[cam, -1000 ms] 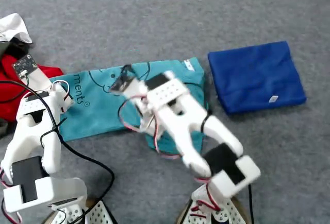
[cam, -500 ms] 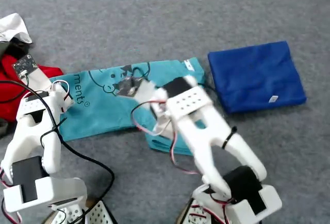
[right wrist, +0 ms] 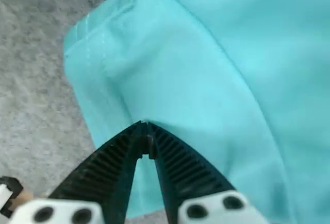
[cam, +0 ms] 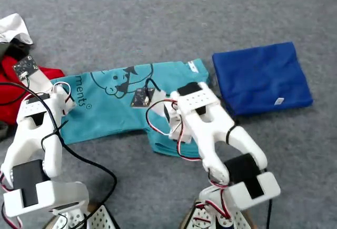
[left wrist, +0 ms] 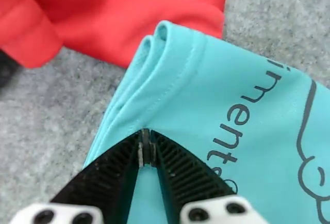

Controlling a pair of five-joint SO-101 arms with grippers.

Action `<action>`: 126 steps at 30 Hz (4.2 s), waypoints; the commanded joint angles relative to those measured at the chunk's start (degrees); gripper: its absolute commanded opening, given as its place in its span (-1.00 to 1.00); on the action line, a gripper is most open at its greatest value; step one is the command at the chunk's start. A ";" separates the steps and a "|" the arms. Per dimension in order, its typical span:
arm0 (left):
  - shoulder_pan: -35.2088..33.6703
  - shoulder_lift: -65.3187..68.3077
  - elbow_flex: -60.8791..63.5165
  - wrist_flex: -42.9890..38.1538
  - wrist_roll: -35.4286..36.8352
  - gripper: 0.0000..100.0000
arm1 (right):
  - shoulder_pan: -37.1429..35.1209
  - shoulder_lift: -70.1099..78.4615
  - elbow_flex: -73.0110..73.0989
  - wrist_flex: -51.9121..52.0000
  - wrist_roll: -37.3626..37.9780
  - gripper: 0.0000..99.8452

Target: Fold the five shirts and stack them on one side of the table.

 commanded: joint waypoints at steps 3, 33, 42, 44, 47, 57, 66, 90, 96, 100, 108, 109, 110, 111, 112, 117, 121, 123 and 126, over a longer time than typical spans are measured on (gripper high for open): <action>0.62 -0.22 -2.37 -0.88 0.09 -0.96 | 0.48 0.48 2.15 -1.05 2.20 -1.00; 0.62 -0.22 -2.37 -0.88 0.09 -0.96 | 3.12 -11.30 -0.40 6.07 5.10 -0.99; 0.62 -0.22 -2.37 -0.88 0.09 -0.96 | 2.24 -25.71 6.55 5.98 5.01 -0.88; 0.62 -0.22 -2.37 -0.88 0.09 -0.96 | 2.33 -25.63 9.27 2.37 4.84 -0.88; 0.62 -0.22 -2.37 -0.88 0.09 -0.96 | 2.33 -22.90 13.58 -2.73 4.84 -0.88; 0.62 -0.22 -2.37 -0.88 0.09 -0.96 | 1.19 -13.41 15.43 -8.18 1.67 -1.00; 0.62 -0.22 -2.37 -0.88 0.09 -0.96 | -1.80 -23.08 15.34 -0.09 1.67 -1.00; 0.70 -0.22 -2.29 -0.88 -1.41 -0.96 | -1.89 -16.31 15.52 -2.11 3.69 -1.00; 0.70 -0.22 -2.29 -0.88 -1.41 -0.96 | -1.89 -21.58 15.60 2.81 6.42 -1.00; 0.70 -0.22 -2.29 -0.88 -1.41 -0.96 | -1.89 -25.36 15.60 4.66 6.42 -1.00; 0.62 -0.22 -2.29 -0.79 -1.41 -0.96 | -4.26 -27.21 16.57 5.01 7.47 -0.77; 0.62 -0.22 -2.29 -0.79 -1.41 -0.96 | -5.05 -27.21 17.19 5.19 7.47 -0.69; 0.62 -0.22 -2.29 -0.62 -1.41 -0.96 | -5.85 -27.21 18.07 5.01 7.56 -0.62; 0.62 -0.22 -2.29 -0.62 -1.41 -0.96 | -6.46 -27.21 18.68 4.92 7.56 -0.56; 0.62 -0.22 -2.29 -0.62 -1.41 -0.96 | -7.08 -27.21 19.30 4.66 7.38 -0.53; 0.70 -0.22 -2.29 -0.53 -1.49 -0.96 | -7.60 -26.86 21.41 -0.18 6.95 -0.54; 0.70 -0.22 -2.29 -0.53 -1.49 -0.96 | -7.78 -26.77 21.67 -2.64 4.75 -0.54; 0.70 -0.22 -2.29 -0.53 -1.49 -0.96 | -7.78 -26.77 21.85 -3.16 4.75 -0.54; 0.70 -0.22 -2.29 -0.53 -1.49 -0.96 | -7.78 -26.77 22.99 -4.40 4.75 -0.54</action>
